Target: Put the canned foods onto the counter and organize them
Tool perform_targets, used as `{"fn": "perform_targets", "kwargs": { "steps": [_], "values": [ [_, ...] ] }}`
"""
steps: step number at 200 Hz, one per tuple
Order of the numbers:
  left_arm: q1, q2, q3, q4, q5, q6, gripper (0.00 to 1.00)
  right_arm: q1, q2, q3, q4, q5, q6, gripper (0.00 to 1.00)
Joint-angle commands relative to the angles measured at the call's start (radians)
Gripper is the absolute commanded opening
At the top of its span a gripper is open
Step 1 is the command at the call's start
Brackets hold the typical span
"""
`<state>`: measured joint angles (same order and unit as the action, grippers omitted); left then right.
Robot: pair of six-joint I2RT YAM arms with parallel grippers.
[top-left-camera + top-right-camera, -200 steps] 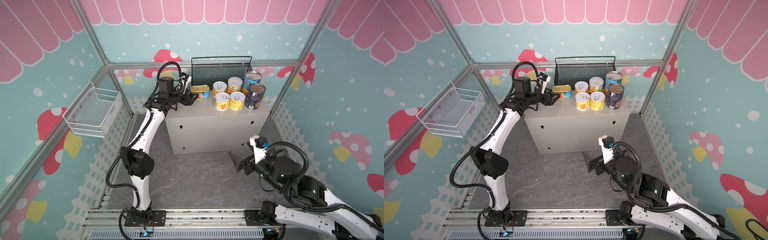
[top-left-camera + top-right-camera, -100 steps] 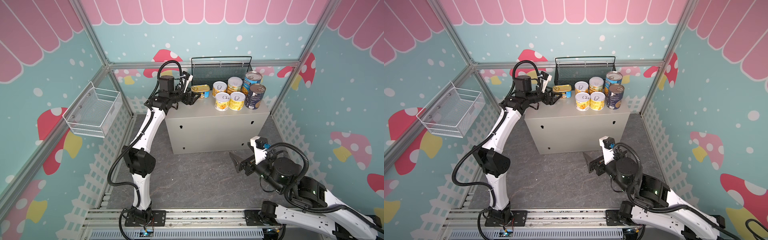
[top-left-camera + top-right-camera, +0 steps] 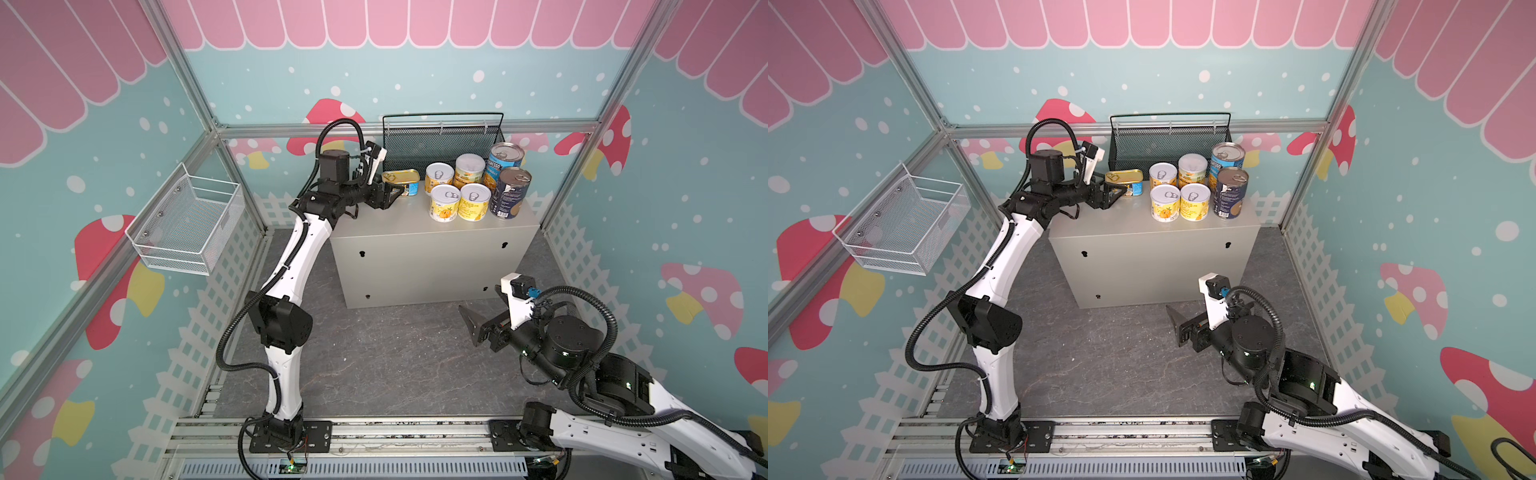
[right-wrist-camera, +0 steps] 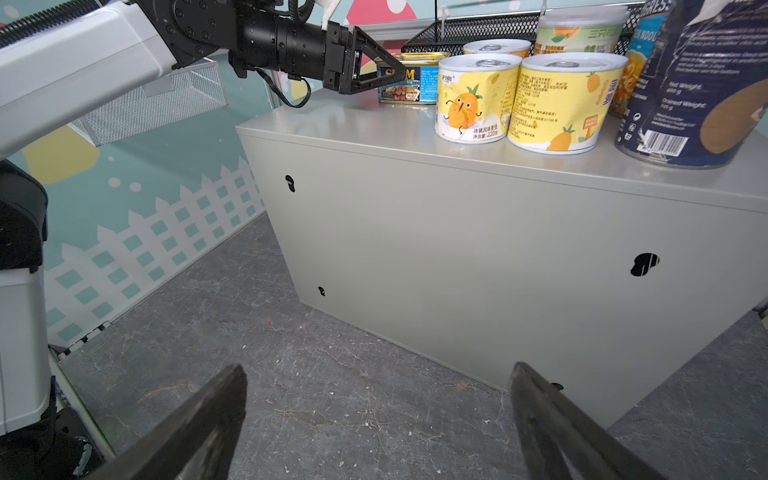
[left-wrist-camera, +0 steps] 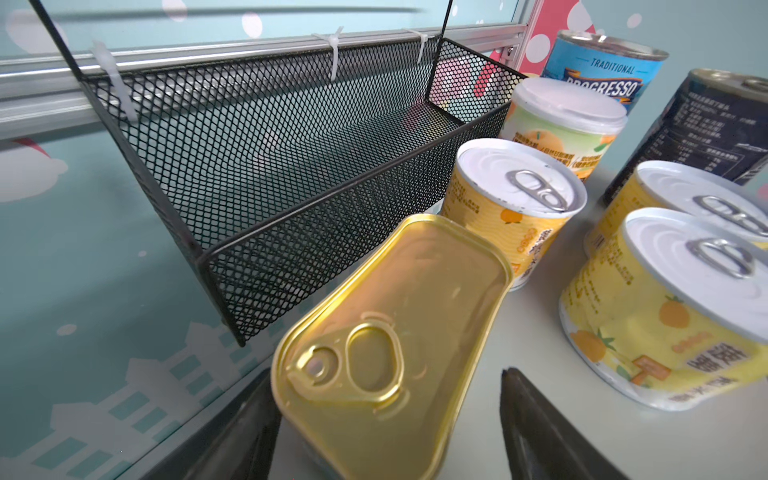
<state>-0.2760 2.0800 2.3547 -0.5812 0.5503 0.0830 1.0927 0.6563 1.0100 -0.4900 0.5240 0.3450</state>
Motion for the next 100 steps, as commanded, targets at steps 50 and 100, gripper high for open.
{"fn": "perform_targets", "kwargs": {
  "steps": [50, 100],
  "values": [
    [0.02, -0.001, 0.162, -0.068, -0.033, -0.182, 0.84, 0.001, -0.019, -0.026, 0.023, 0.01, 0.012, 0.99],
    [0.034, 0.043, 0.233, -0.097, -0.123, -0.297, 0.82, 0.0, -0.032, -0.037, 0.028, 0.009, 0.017, 1.0]
  ]
}}
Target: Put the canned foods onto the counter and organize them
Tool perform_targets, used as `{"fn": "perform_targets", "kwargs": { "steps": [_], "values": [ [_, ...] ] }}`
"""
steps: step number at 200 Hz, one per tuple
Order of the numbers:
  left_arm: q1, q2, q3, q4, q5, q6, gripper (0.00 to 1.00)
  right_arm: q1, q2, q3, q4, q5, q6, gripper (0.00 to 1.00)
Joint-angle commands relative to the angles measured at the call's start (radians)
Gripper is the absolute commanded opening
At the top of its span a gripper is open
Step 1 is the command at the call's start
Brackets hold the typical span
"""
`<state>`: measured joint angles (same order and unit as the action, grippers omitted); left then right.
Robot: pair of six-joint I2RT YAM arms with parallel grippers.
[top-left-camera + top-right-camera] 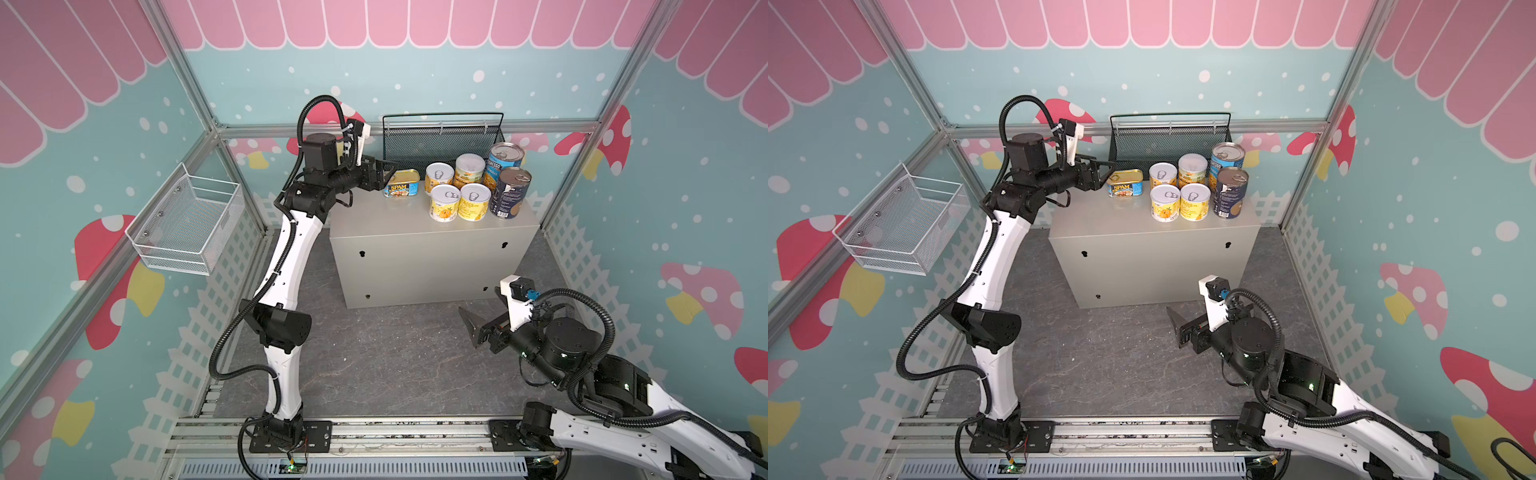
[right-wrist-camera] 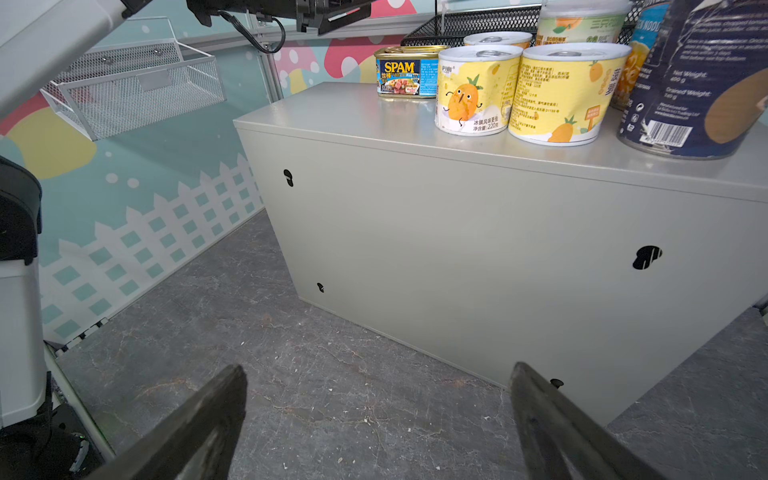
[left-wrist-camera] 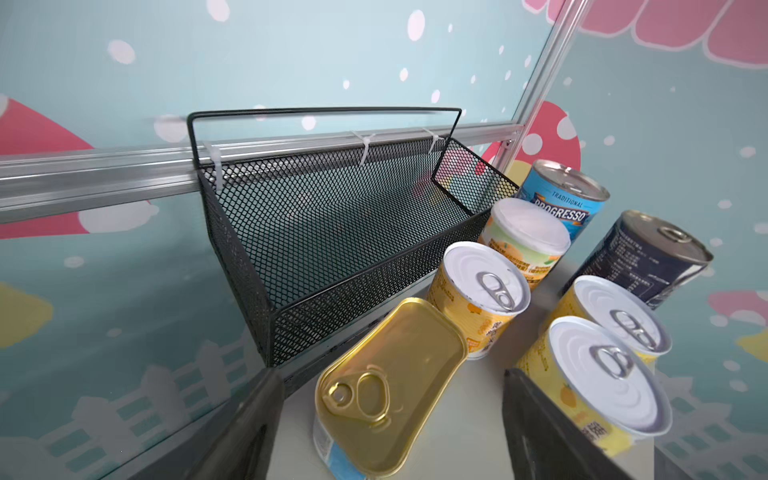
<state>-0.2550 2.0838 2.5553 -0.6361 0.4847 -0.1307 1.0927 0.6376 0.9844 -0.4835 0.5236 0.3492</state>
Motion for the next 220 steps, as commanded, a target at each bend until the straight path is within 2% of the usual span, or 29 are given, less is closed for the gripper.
{"fn": "perform_targets", "kwargs": {
  "steps": [1, 55, 116, 220],
  "values": [
    [0.013, 0.039, 0.033, -0.042, -0.058, -0.086, 0.82, 0.0, -0.013, -0.012, 0.022, 0.009, 0.013, 0.99],
    [0.011, 0.058, 0.033, -0.04, -0.095, -0.178, 0.76, -0.001, -0.023, -0.021, 0.022, 0.01, 0.017, 0.99],
    [-0.001, 0.068, 0.023, -0.039, -0.165, -0.205, 0.67, 0.0, -0.042, -0.031, 0.022, 0.006, 0.026, 0.99],
    [-0.034, 0.081, 0.004, -0.052, -0.195, -0.261, 0.65, 0.0, -0.07, -0.045, 0.022, 0.008, 0.033, 1.0]
  ]
}}
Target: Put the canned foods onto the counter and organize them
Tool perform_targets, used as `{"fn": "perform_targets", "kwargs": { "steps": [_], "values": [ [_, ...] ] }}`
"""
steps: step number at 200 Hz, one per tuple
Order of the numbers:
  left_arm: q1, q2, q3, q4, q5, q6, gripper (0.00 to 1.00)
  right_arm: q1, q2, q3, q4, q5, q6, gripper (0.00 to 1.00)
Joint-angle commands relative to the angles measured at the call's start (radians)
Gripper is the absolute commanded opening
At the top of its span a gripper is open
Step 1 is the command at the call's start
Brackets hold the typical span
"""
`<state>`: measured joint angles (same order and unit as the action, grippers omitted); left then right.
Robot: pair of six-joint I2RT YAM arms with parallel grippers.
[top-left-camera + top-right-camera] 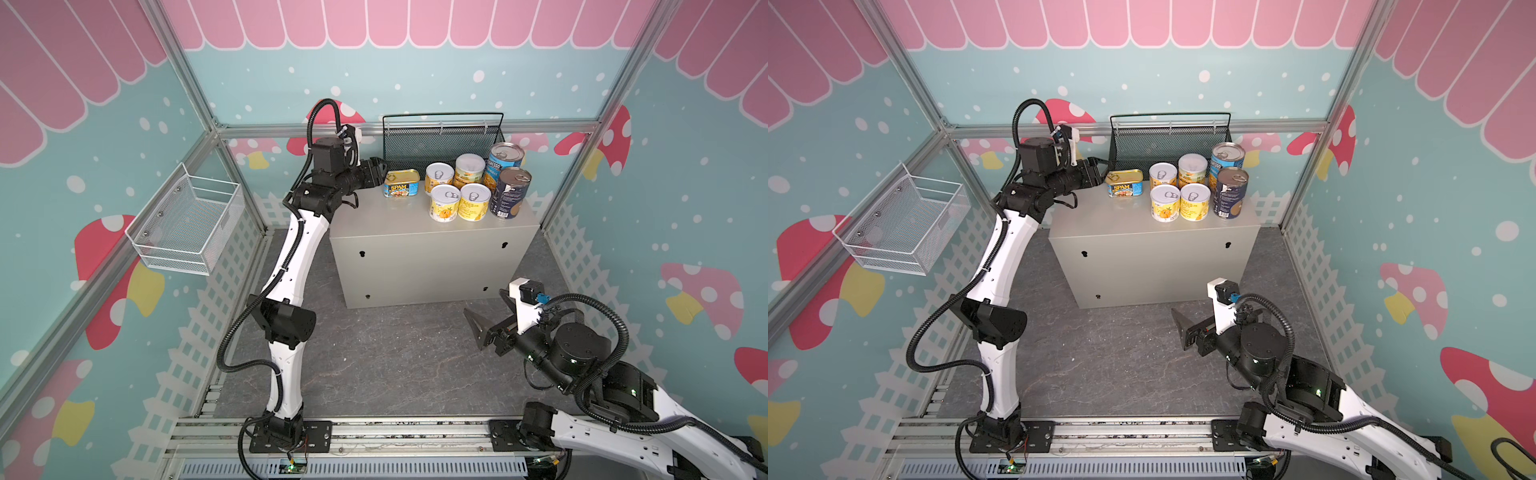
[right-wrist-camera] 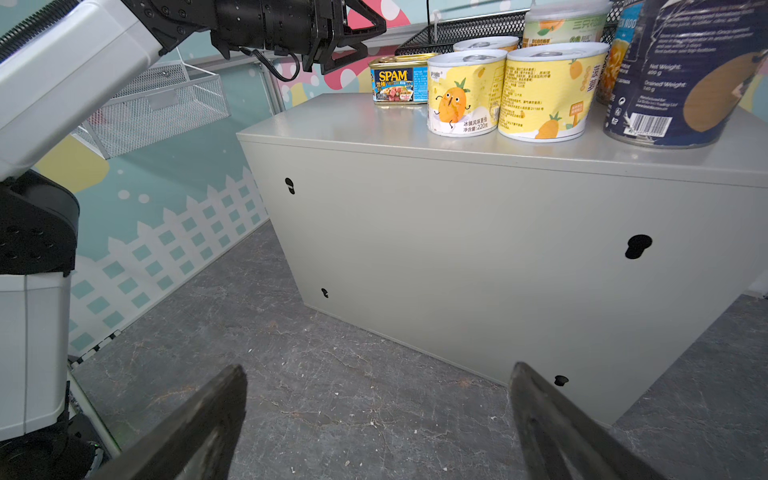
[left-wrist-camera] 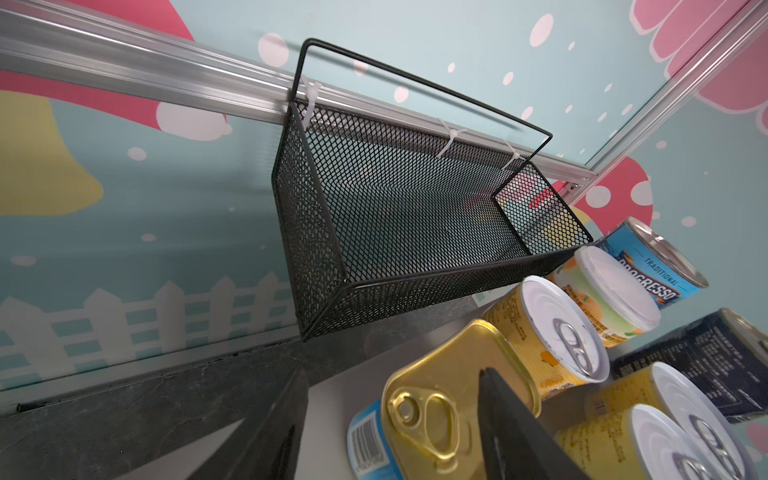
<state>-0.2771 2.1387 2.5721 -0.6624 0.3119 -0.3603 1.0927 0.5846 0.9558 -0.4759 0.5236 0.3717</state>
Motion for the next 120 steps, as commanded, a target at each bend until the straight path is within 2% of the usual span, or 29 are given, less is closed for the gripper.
{"fn": "perform_targets", "kwargs": {
  "steps": [1, 120],
  "values": [
    [-0.012, 0.027, -0.013, -0.025, -0.022, -0.031, 0.65, 0.001, -0.017, -0.017, 0.014, 0.007, 0.011, 0.99],
    [-0.033, 0.002, -0.077, -0.02, -0.105, -0.078, 0.57, 0.0, -0.012, -0.009, 0.008, 0.007, 0.006, 0.99]
  ]
}}
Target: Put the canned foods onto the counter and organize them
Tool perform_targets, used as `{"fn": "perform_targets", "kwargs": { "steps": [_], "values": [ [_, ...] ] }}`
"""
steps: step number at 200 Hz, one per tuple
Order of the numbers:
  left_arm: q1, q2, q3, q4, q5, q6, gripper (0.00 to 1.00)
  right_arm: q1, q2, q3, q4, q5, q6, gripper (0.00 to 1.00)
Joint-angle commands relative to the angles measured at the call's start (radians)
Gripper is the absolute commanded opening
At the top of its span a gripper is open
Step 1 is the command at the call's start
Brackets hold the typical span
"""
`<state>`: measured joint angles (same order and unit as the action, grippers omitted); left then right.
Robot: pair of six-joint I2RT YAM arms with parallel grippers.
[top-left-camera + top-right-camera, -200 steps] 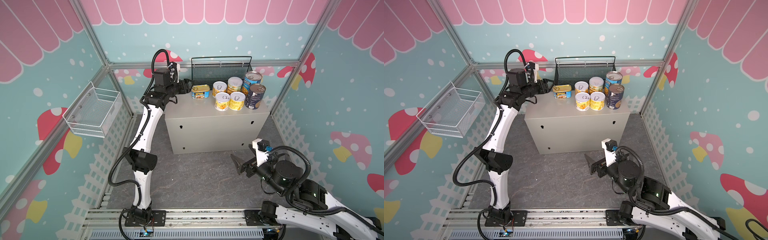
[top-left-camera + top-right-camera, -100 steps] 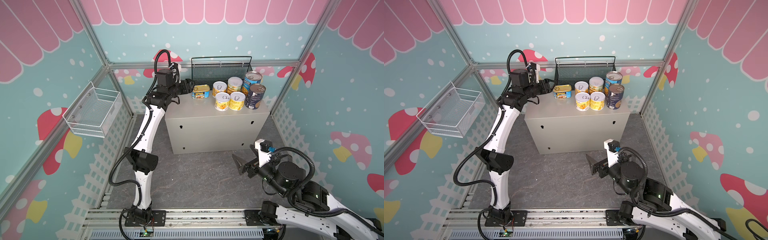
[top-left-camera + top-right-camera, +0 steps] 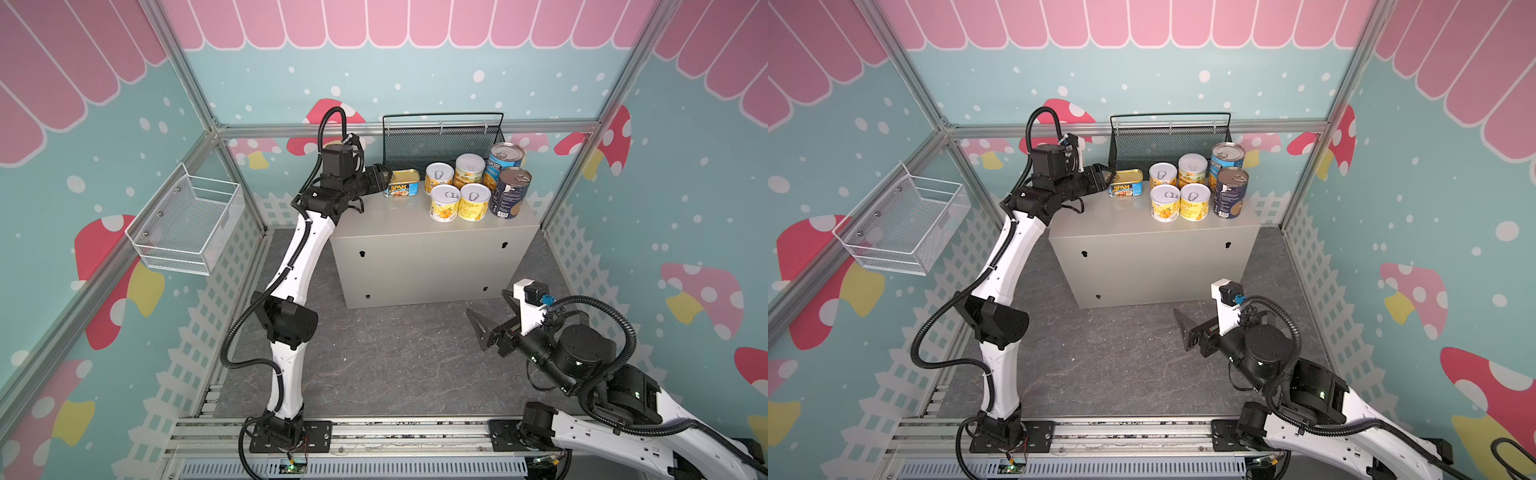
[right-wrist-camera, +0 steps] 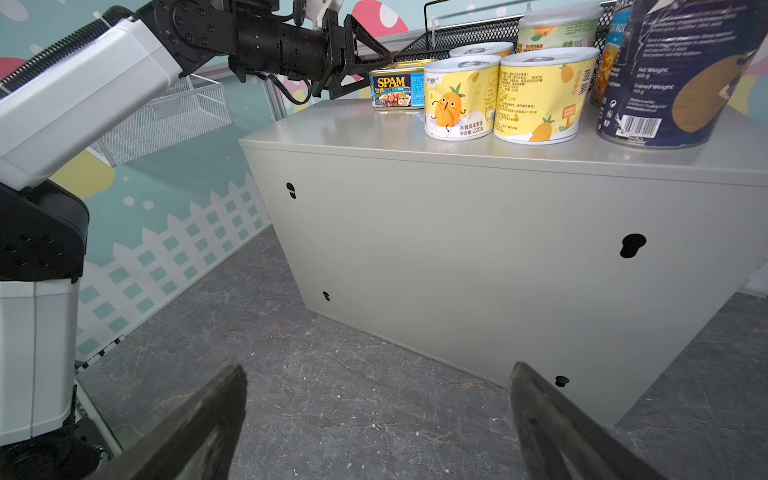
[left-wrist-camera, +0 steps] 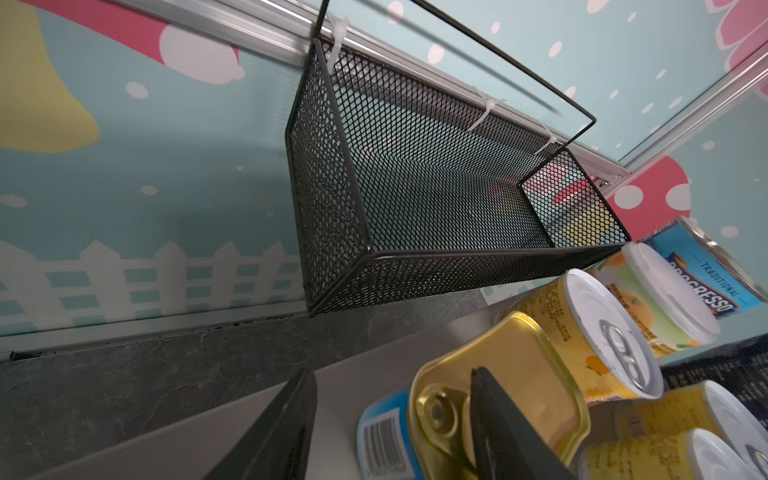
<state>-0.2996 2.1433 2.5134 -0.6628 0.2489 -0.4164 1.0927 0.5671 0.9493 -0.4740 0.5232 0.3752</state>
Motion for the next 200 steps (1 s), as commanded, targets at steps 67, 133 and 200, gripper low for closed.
{"fn": "perform_targets", "kwargs": {
  "steps": [67, 133, 200],
  "values": [
    [-0.024, 0.012, -0.007, -0.02, -0.057, -0.03, 0.52, -0.001, -0.001, 0.0, 0.006, 0.007, -0.001, 0.99],
    [-0.032, 0.022, 0.0, -0.02, -0.06, -0.029, 0.52, 0.0, -0.009, -0.008, 0.006, 0.01, 0.002, 0.99],
    [-0.04, 0.056, 0.045, -0.02, -0.049, -0.032, 0.52, 0.0, -0.026, -0.015, 0.0, 0.014, 0.01, 0.99]
  ]
}}
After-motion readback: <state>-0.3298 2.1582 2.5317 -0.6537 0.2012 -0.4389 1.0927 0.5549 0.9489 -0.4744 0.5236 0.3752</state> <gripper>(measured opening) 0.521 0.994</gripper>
